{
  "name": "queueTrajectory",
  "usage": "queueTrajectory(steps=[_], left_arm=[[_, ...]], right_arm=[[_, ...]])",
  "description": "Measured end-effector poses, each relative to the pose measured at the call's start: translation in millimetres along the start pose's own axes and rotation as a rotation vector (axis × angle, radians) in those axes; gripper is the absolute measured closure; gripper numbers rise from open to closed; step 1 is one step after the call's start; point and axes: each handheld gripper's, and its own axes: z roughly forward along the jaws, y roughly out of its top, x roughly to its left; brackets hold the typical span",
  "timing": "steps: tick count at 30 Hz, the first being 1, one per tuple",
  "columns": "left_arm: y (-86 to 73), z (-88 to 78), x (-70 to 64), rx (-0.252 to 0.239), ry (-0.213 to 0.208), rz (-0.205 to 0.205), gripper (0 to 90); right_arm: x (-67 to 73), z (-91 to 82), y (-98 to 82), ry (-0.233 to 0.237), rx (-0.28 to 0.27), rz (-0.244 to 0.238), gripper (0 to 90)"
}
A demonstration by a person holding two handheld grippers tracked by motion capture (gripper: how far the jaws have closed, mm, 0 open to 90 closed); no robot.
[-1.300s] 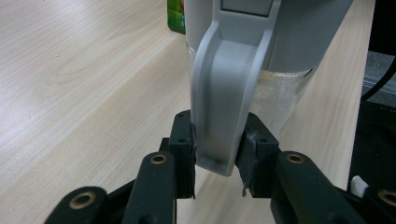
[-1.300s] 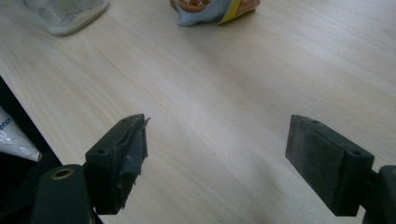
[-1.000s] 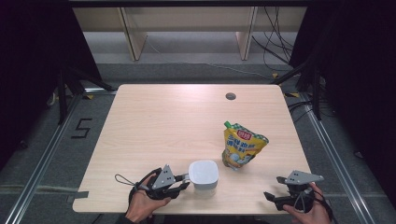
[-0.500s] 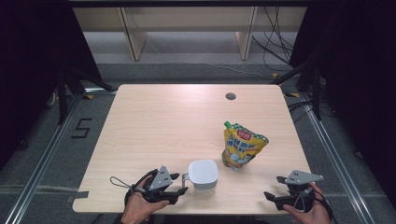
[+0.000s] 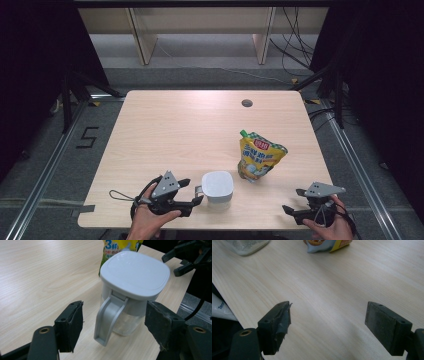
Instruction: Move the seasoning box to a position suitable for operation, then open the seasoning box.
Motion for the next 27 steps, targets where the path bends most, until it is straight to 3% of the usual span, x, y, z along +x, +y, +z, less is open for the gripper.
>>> queueTrajectory(steps=[7, 10, 11, 15, 18, 19, 20, 23, 25, 27], left_arm=[[18.1, -6.0, -6.6, -0.050, 0.001, -0.017, 29.8], [23.2, -6.2, -6.4, -0.048, 0.009, -0.003, 29.9], [27.2, -3.2, -8.1, -0.057, -0.003, -0.021, 30.2], [35.5, 5.2, -13.0, -0.047, -0.013, -0.004, 31.6], [38.8, 7.9, -14.7, -0.044, -0.015, 0.029, 38.4], [40.1, 10.0, -17.2, -0.047, -0.023, 0.023, 42.6], [41.0, 9.8, -17.3, -0.049, -0.022, 0.047, 46.5], [40.2, 9.0, -18.2, -0.057, -0.005, 0.048, 56.6], [39.5, 7.3, -18.0, -0.065, -0.006, 0.062, 63.3], [39.3, 6.7, -18.2, -0.074, -0.001, 0.068, 69.8]], right_arm=[[-0.8, 3.0, 2.3, 0.007, -0.002, -0.012, 21.7], [0.0, 2.9, 1.9, 0.012, 0.004, -0.010, 21.7], [-0.4, 3.4, 2.7, 0.016, -0.006, -0.020, 21.7], [-1.1, 4.1, 3.0, 0.011, -0.003, -0.032, 21.7], [1.1, 3.7, 2.8, 0.022, 0.006, -0.003, 21.7], [0.3, 4.3, 3.2, 0.022, 0.001, -0.025, 21.7], [0.3, 4.6, 3.2, 0.021, 0.000, -0.027, 21.6], [0.6, 3.8, 3.4, 0.009, 0.000, -0.035, 21.7], [4.0, 3.9, 3.5, 0.016, 0.009, 0.000, 21.7], [2.0, 5.1, 4.1, 0.015, 0.005, -0.027, 21.7]])
